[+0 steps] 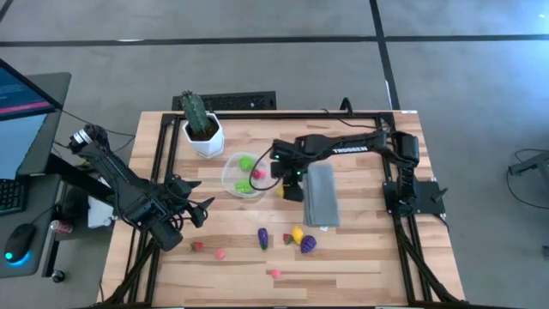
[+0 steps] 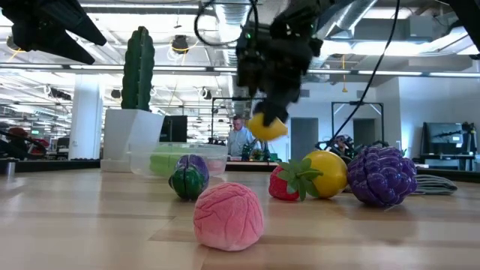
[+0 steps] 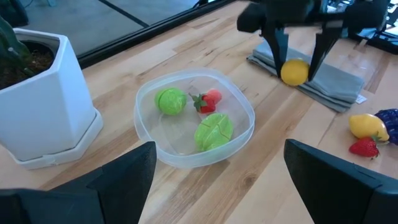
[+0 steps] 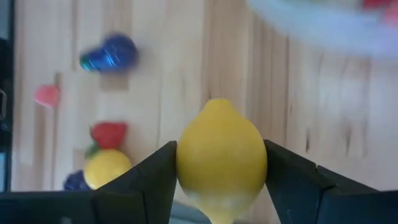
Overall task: Pick and placing Produce into tupperware
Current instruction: Put the top yellow lemon into the transparent container
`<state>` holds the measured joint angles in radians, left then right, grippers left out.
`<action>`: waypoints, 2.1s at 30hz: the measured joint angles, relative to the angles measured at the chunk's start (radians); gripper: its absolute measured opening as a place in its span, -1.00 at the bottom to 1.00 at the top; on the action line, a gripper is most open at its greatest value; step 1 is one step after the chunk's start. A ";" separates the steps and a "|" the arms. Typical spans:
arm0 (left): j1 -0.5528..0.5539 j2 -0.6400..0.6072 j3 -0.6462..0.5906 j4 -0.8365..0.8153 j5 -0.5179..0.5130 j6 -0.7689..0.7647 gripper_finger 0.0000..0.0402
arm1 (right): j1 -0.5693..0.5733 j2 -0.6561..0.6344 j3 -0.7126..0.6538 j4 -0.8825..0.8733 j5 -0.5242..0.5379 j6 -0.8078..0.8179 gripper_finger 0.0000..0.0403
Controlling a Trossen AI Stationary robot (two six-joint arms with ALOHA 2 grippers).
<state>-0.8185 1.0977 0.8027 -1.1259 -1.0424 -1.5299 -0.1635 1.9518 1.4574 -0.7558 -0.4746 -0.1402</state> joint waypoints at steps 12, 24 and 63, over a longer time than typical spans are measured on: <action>0.000 0.000 0.000 0.000 0.000 0.000 0.71 | -0.002 -0.001 0.196 0.024 0.000 -0.026 0.19; 0.000 0.000 0.000 0.003 0.000 0.000 0.71 | -0.002 -0.001 0.246 0.217 0.004 -0.006 0.19; 0.000 0.000 0.000 0.003 -0.046 0.006 0.71 | -0.033 0.000 0.032 0.645 0.171 0.071 0.19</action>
<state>-0.8183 1.0979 0.8024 -1.1233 -1.0880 -1.5243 -0.1961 1.9522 1.4898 -0.1111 -0.3037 -0.0689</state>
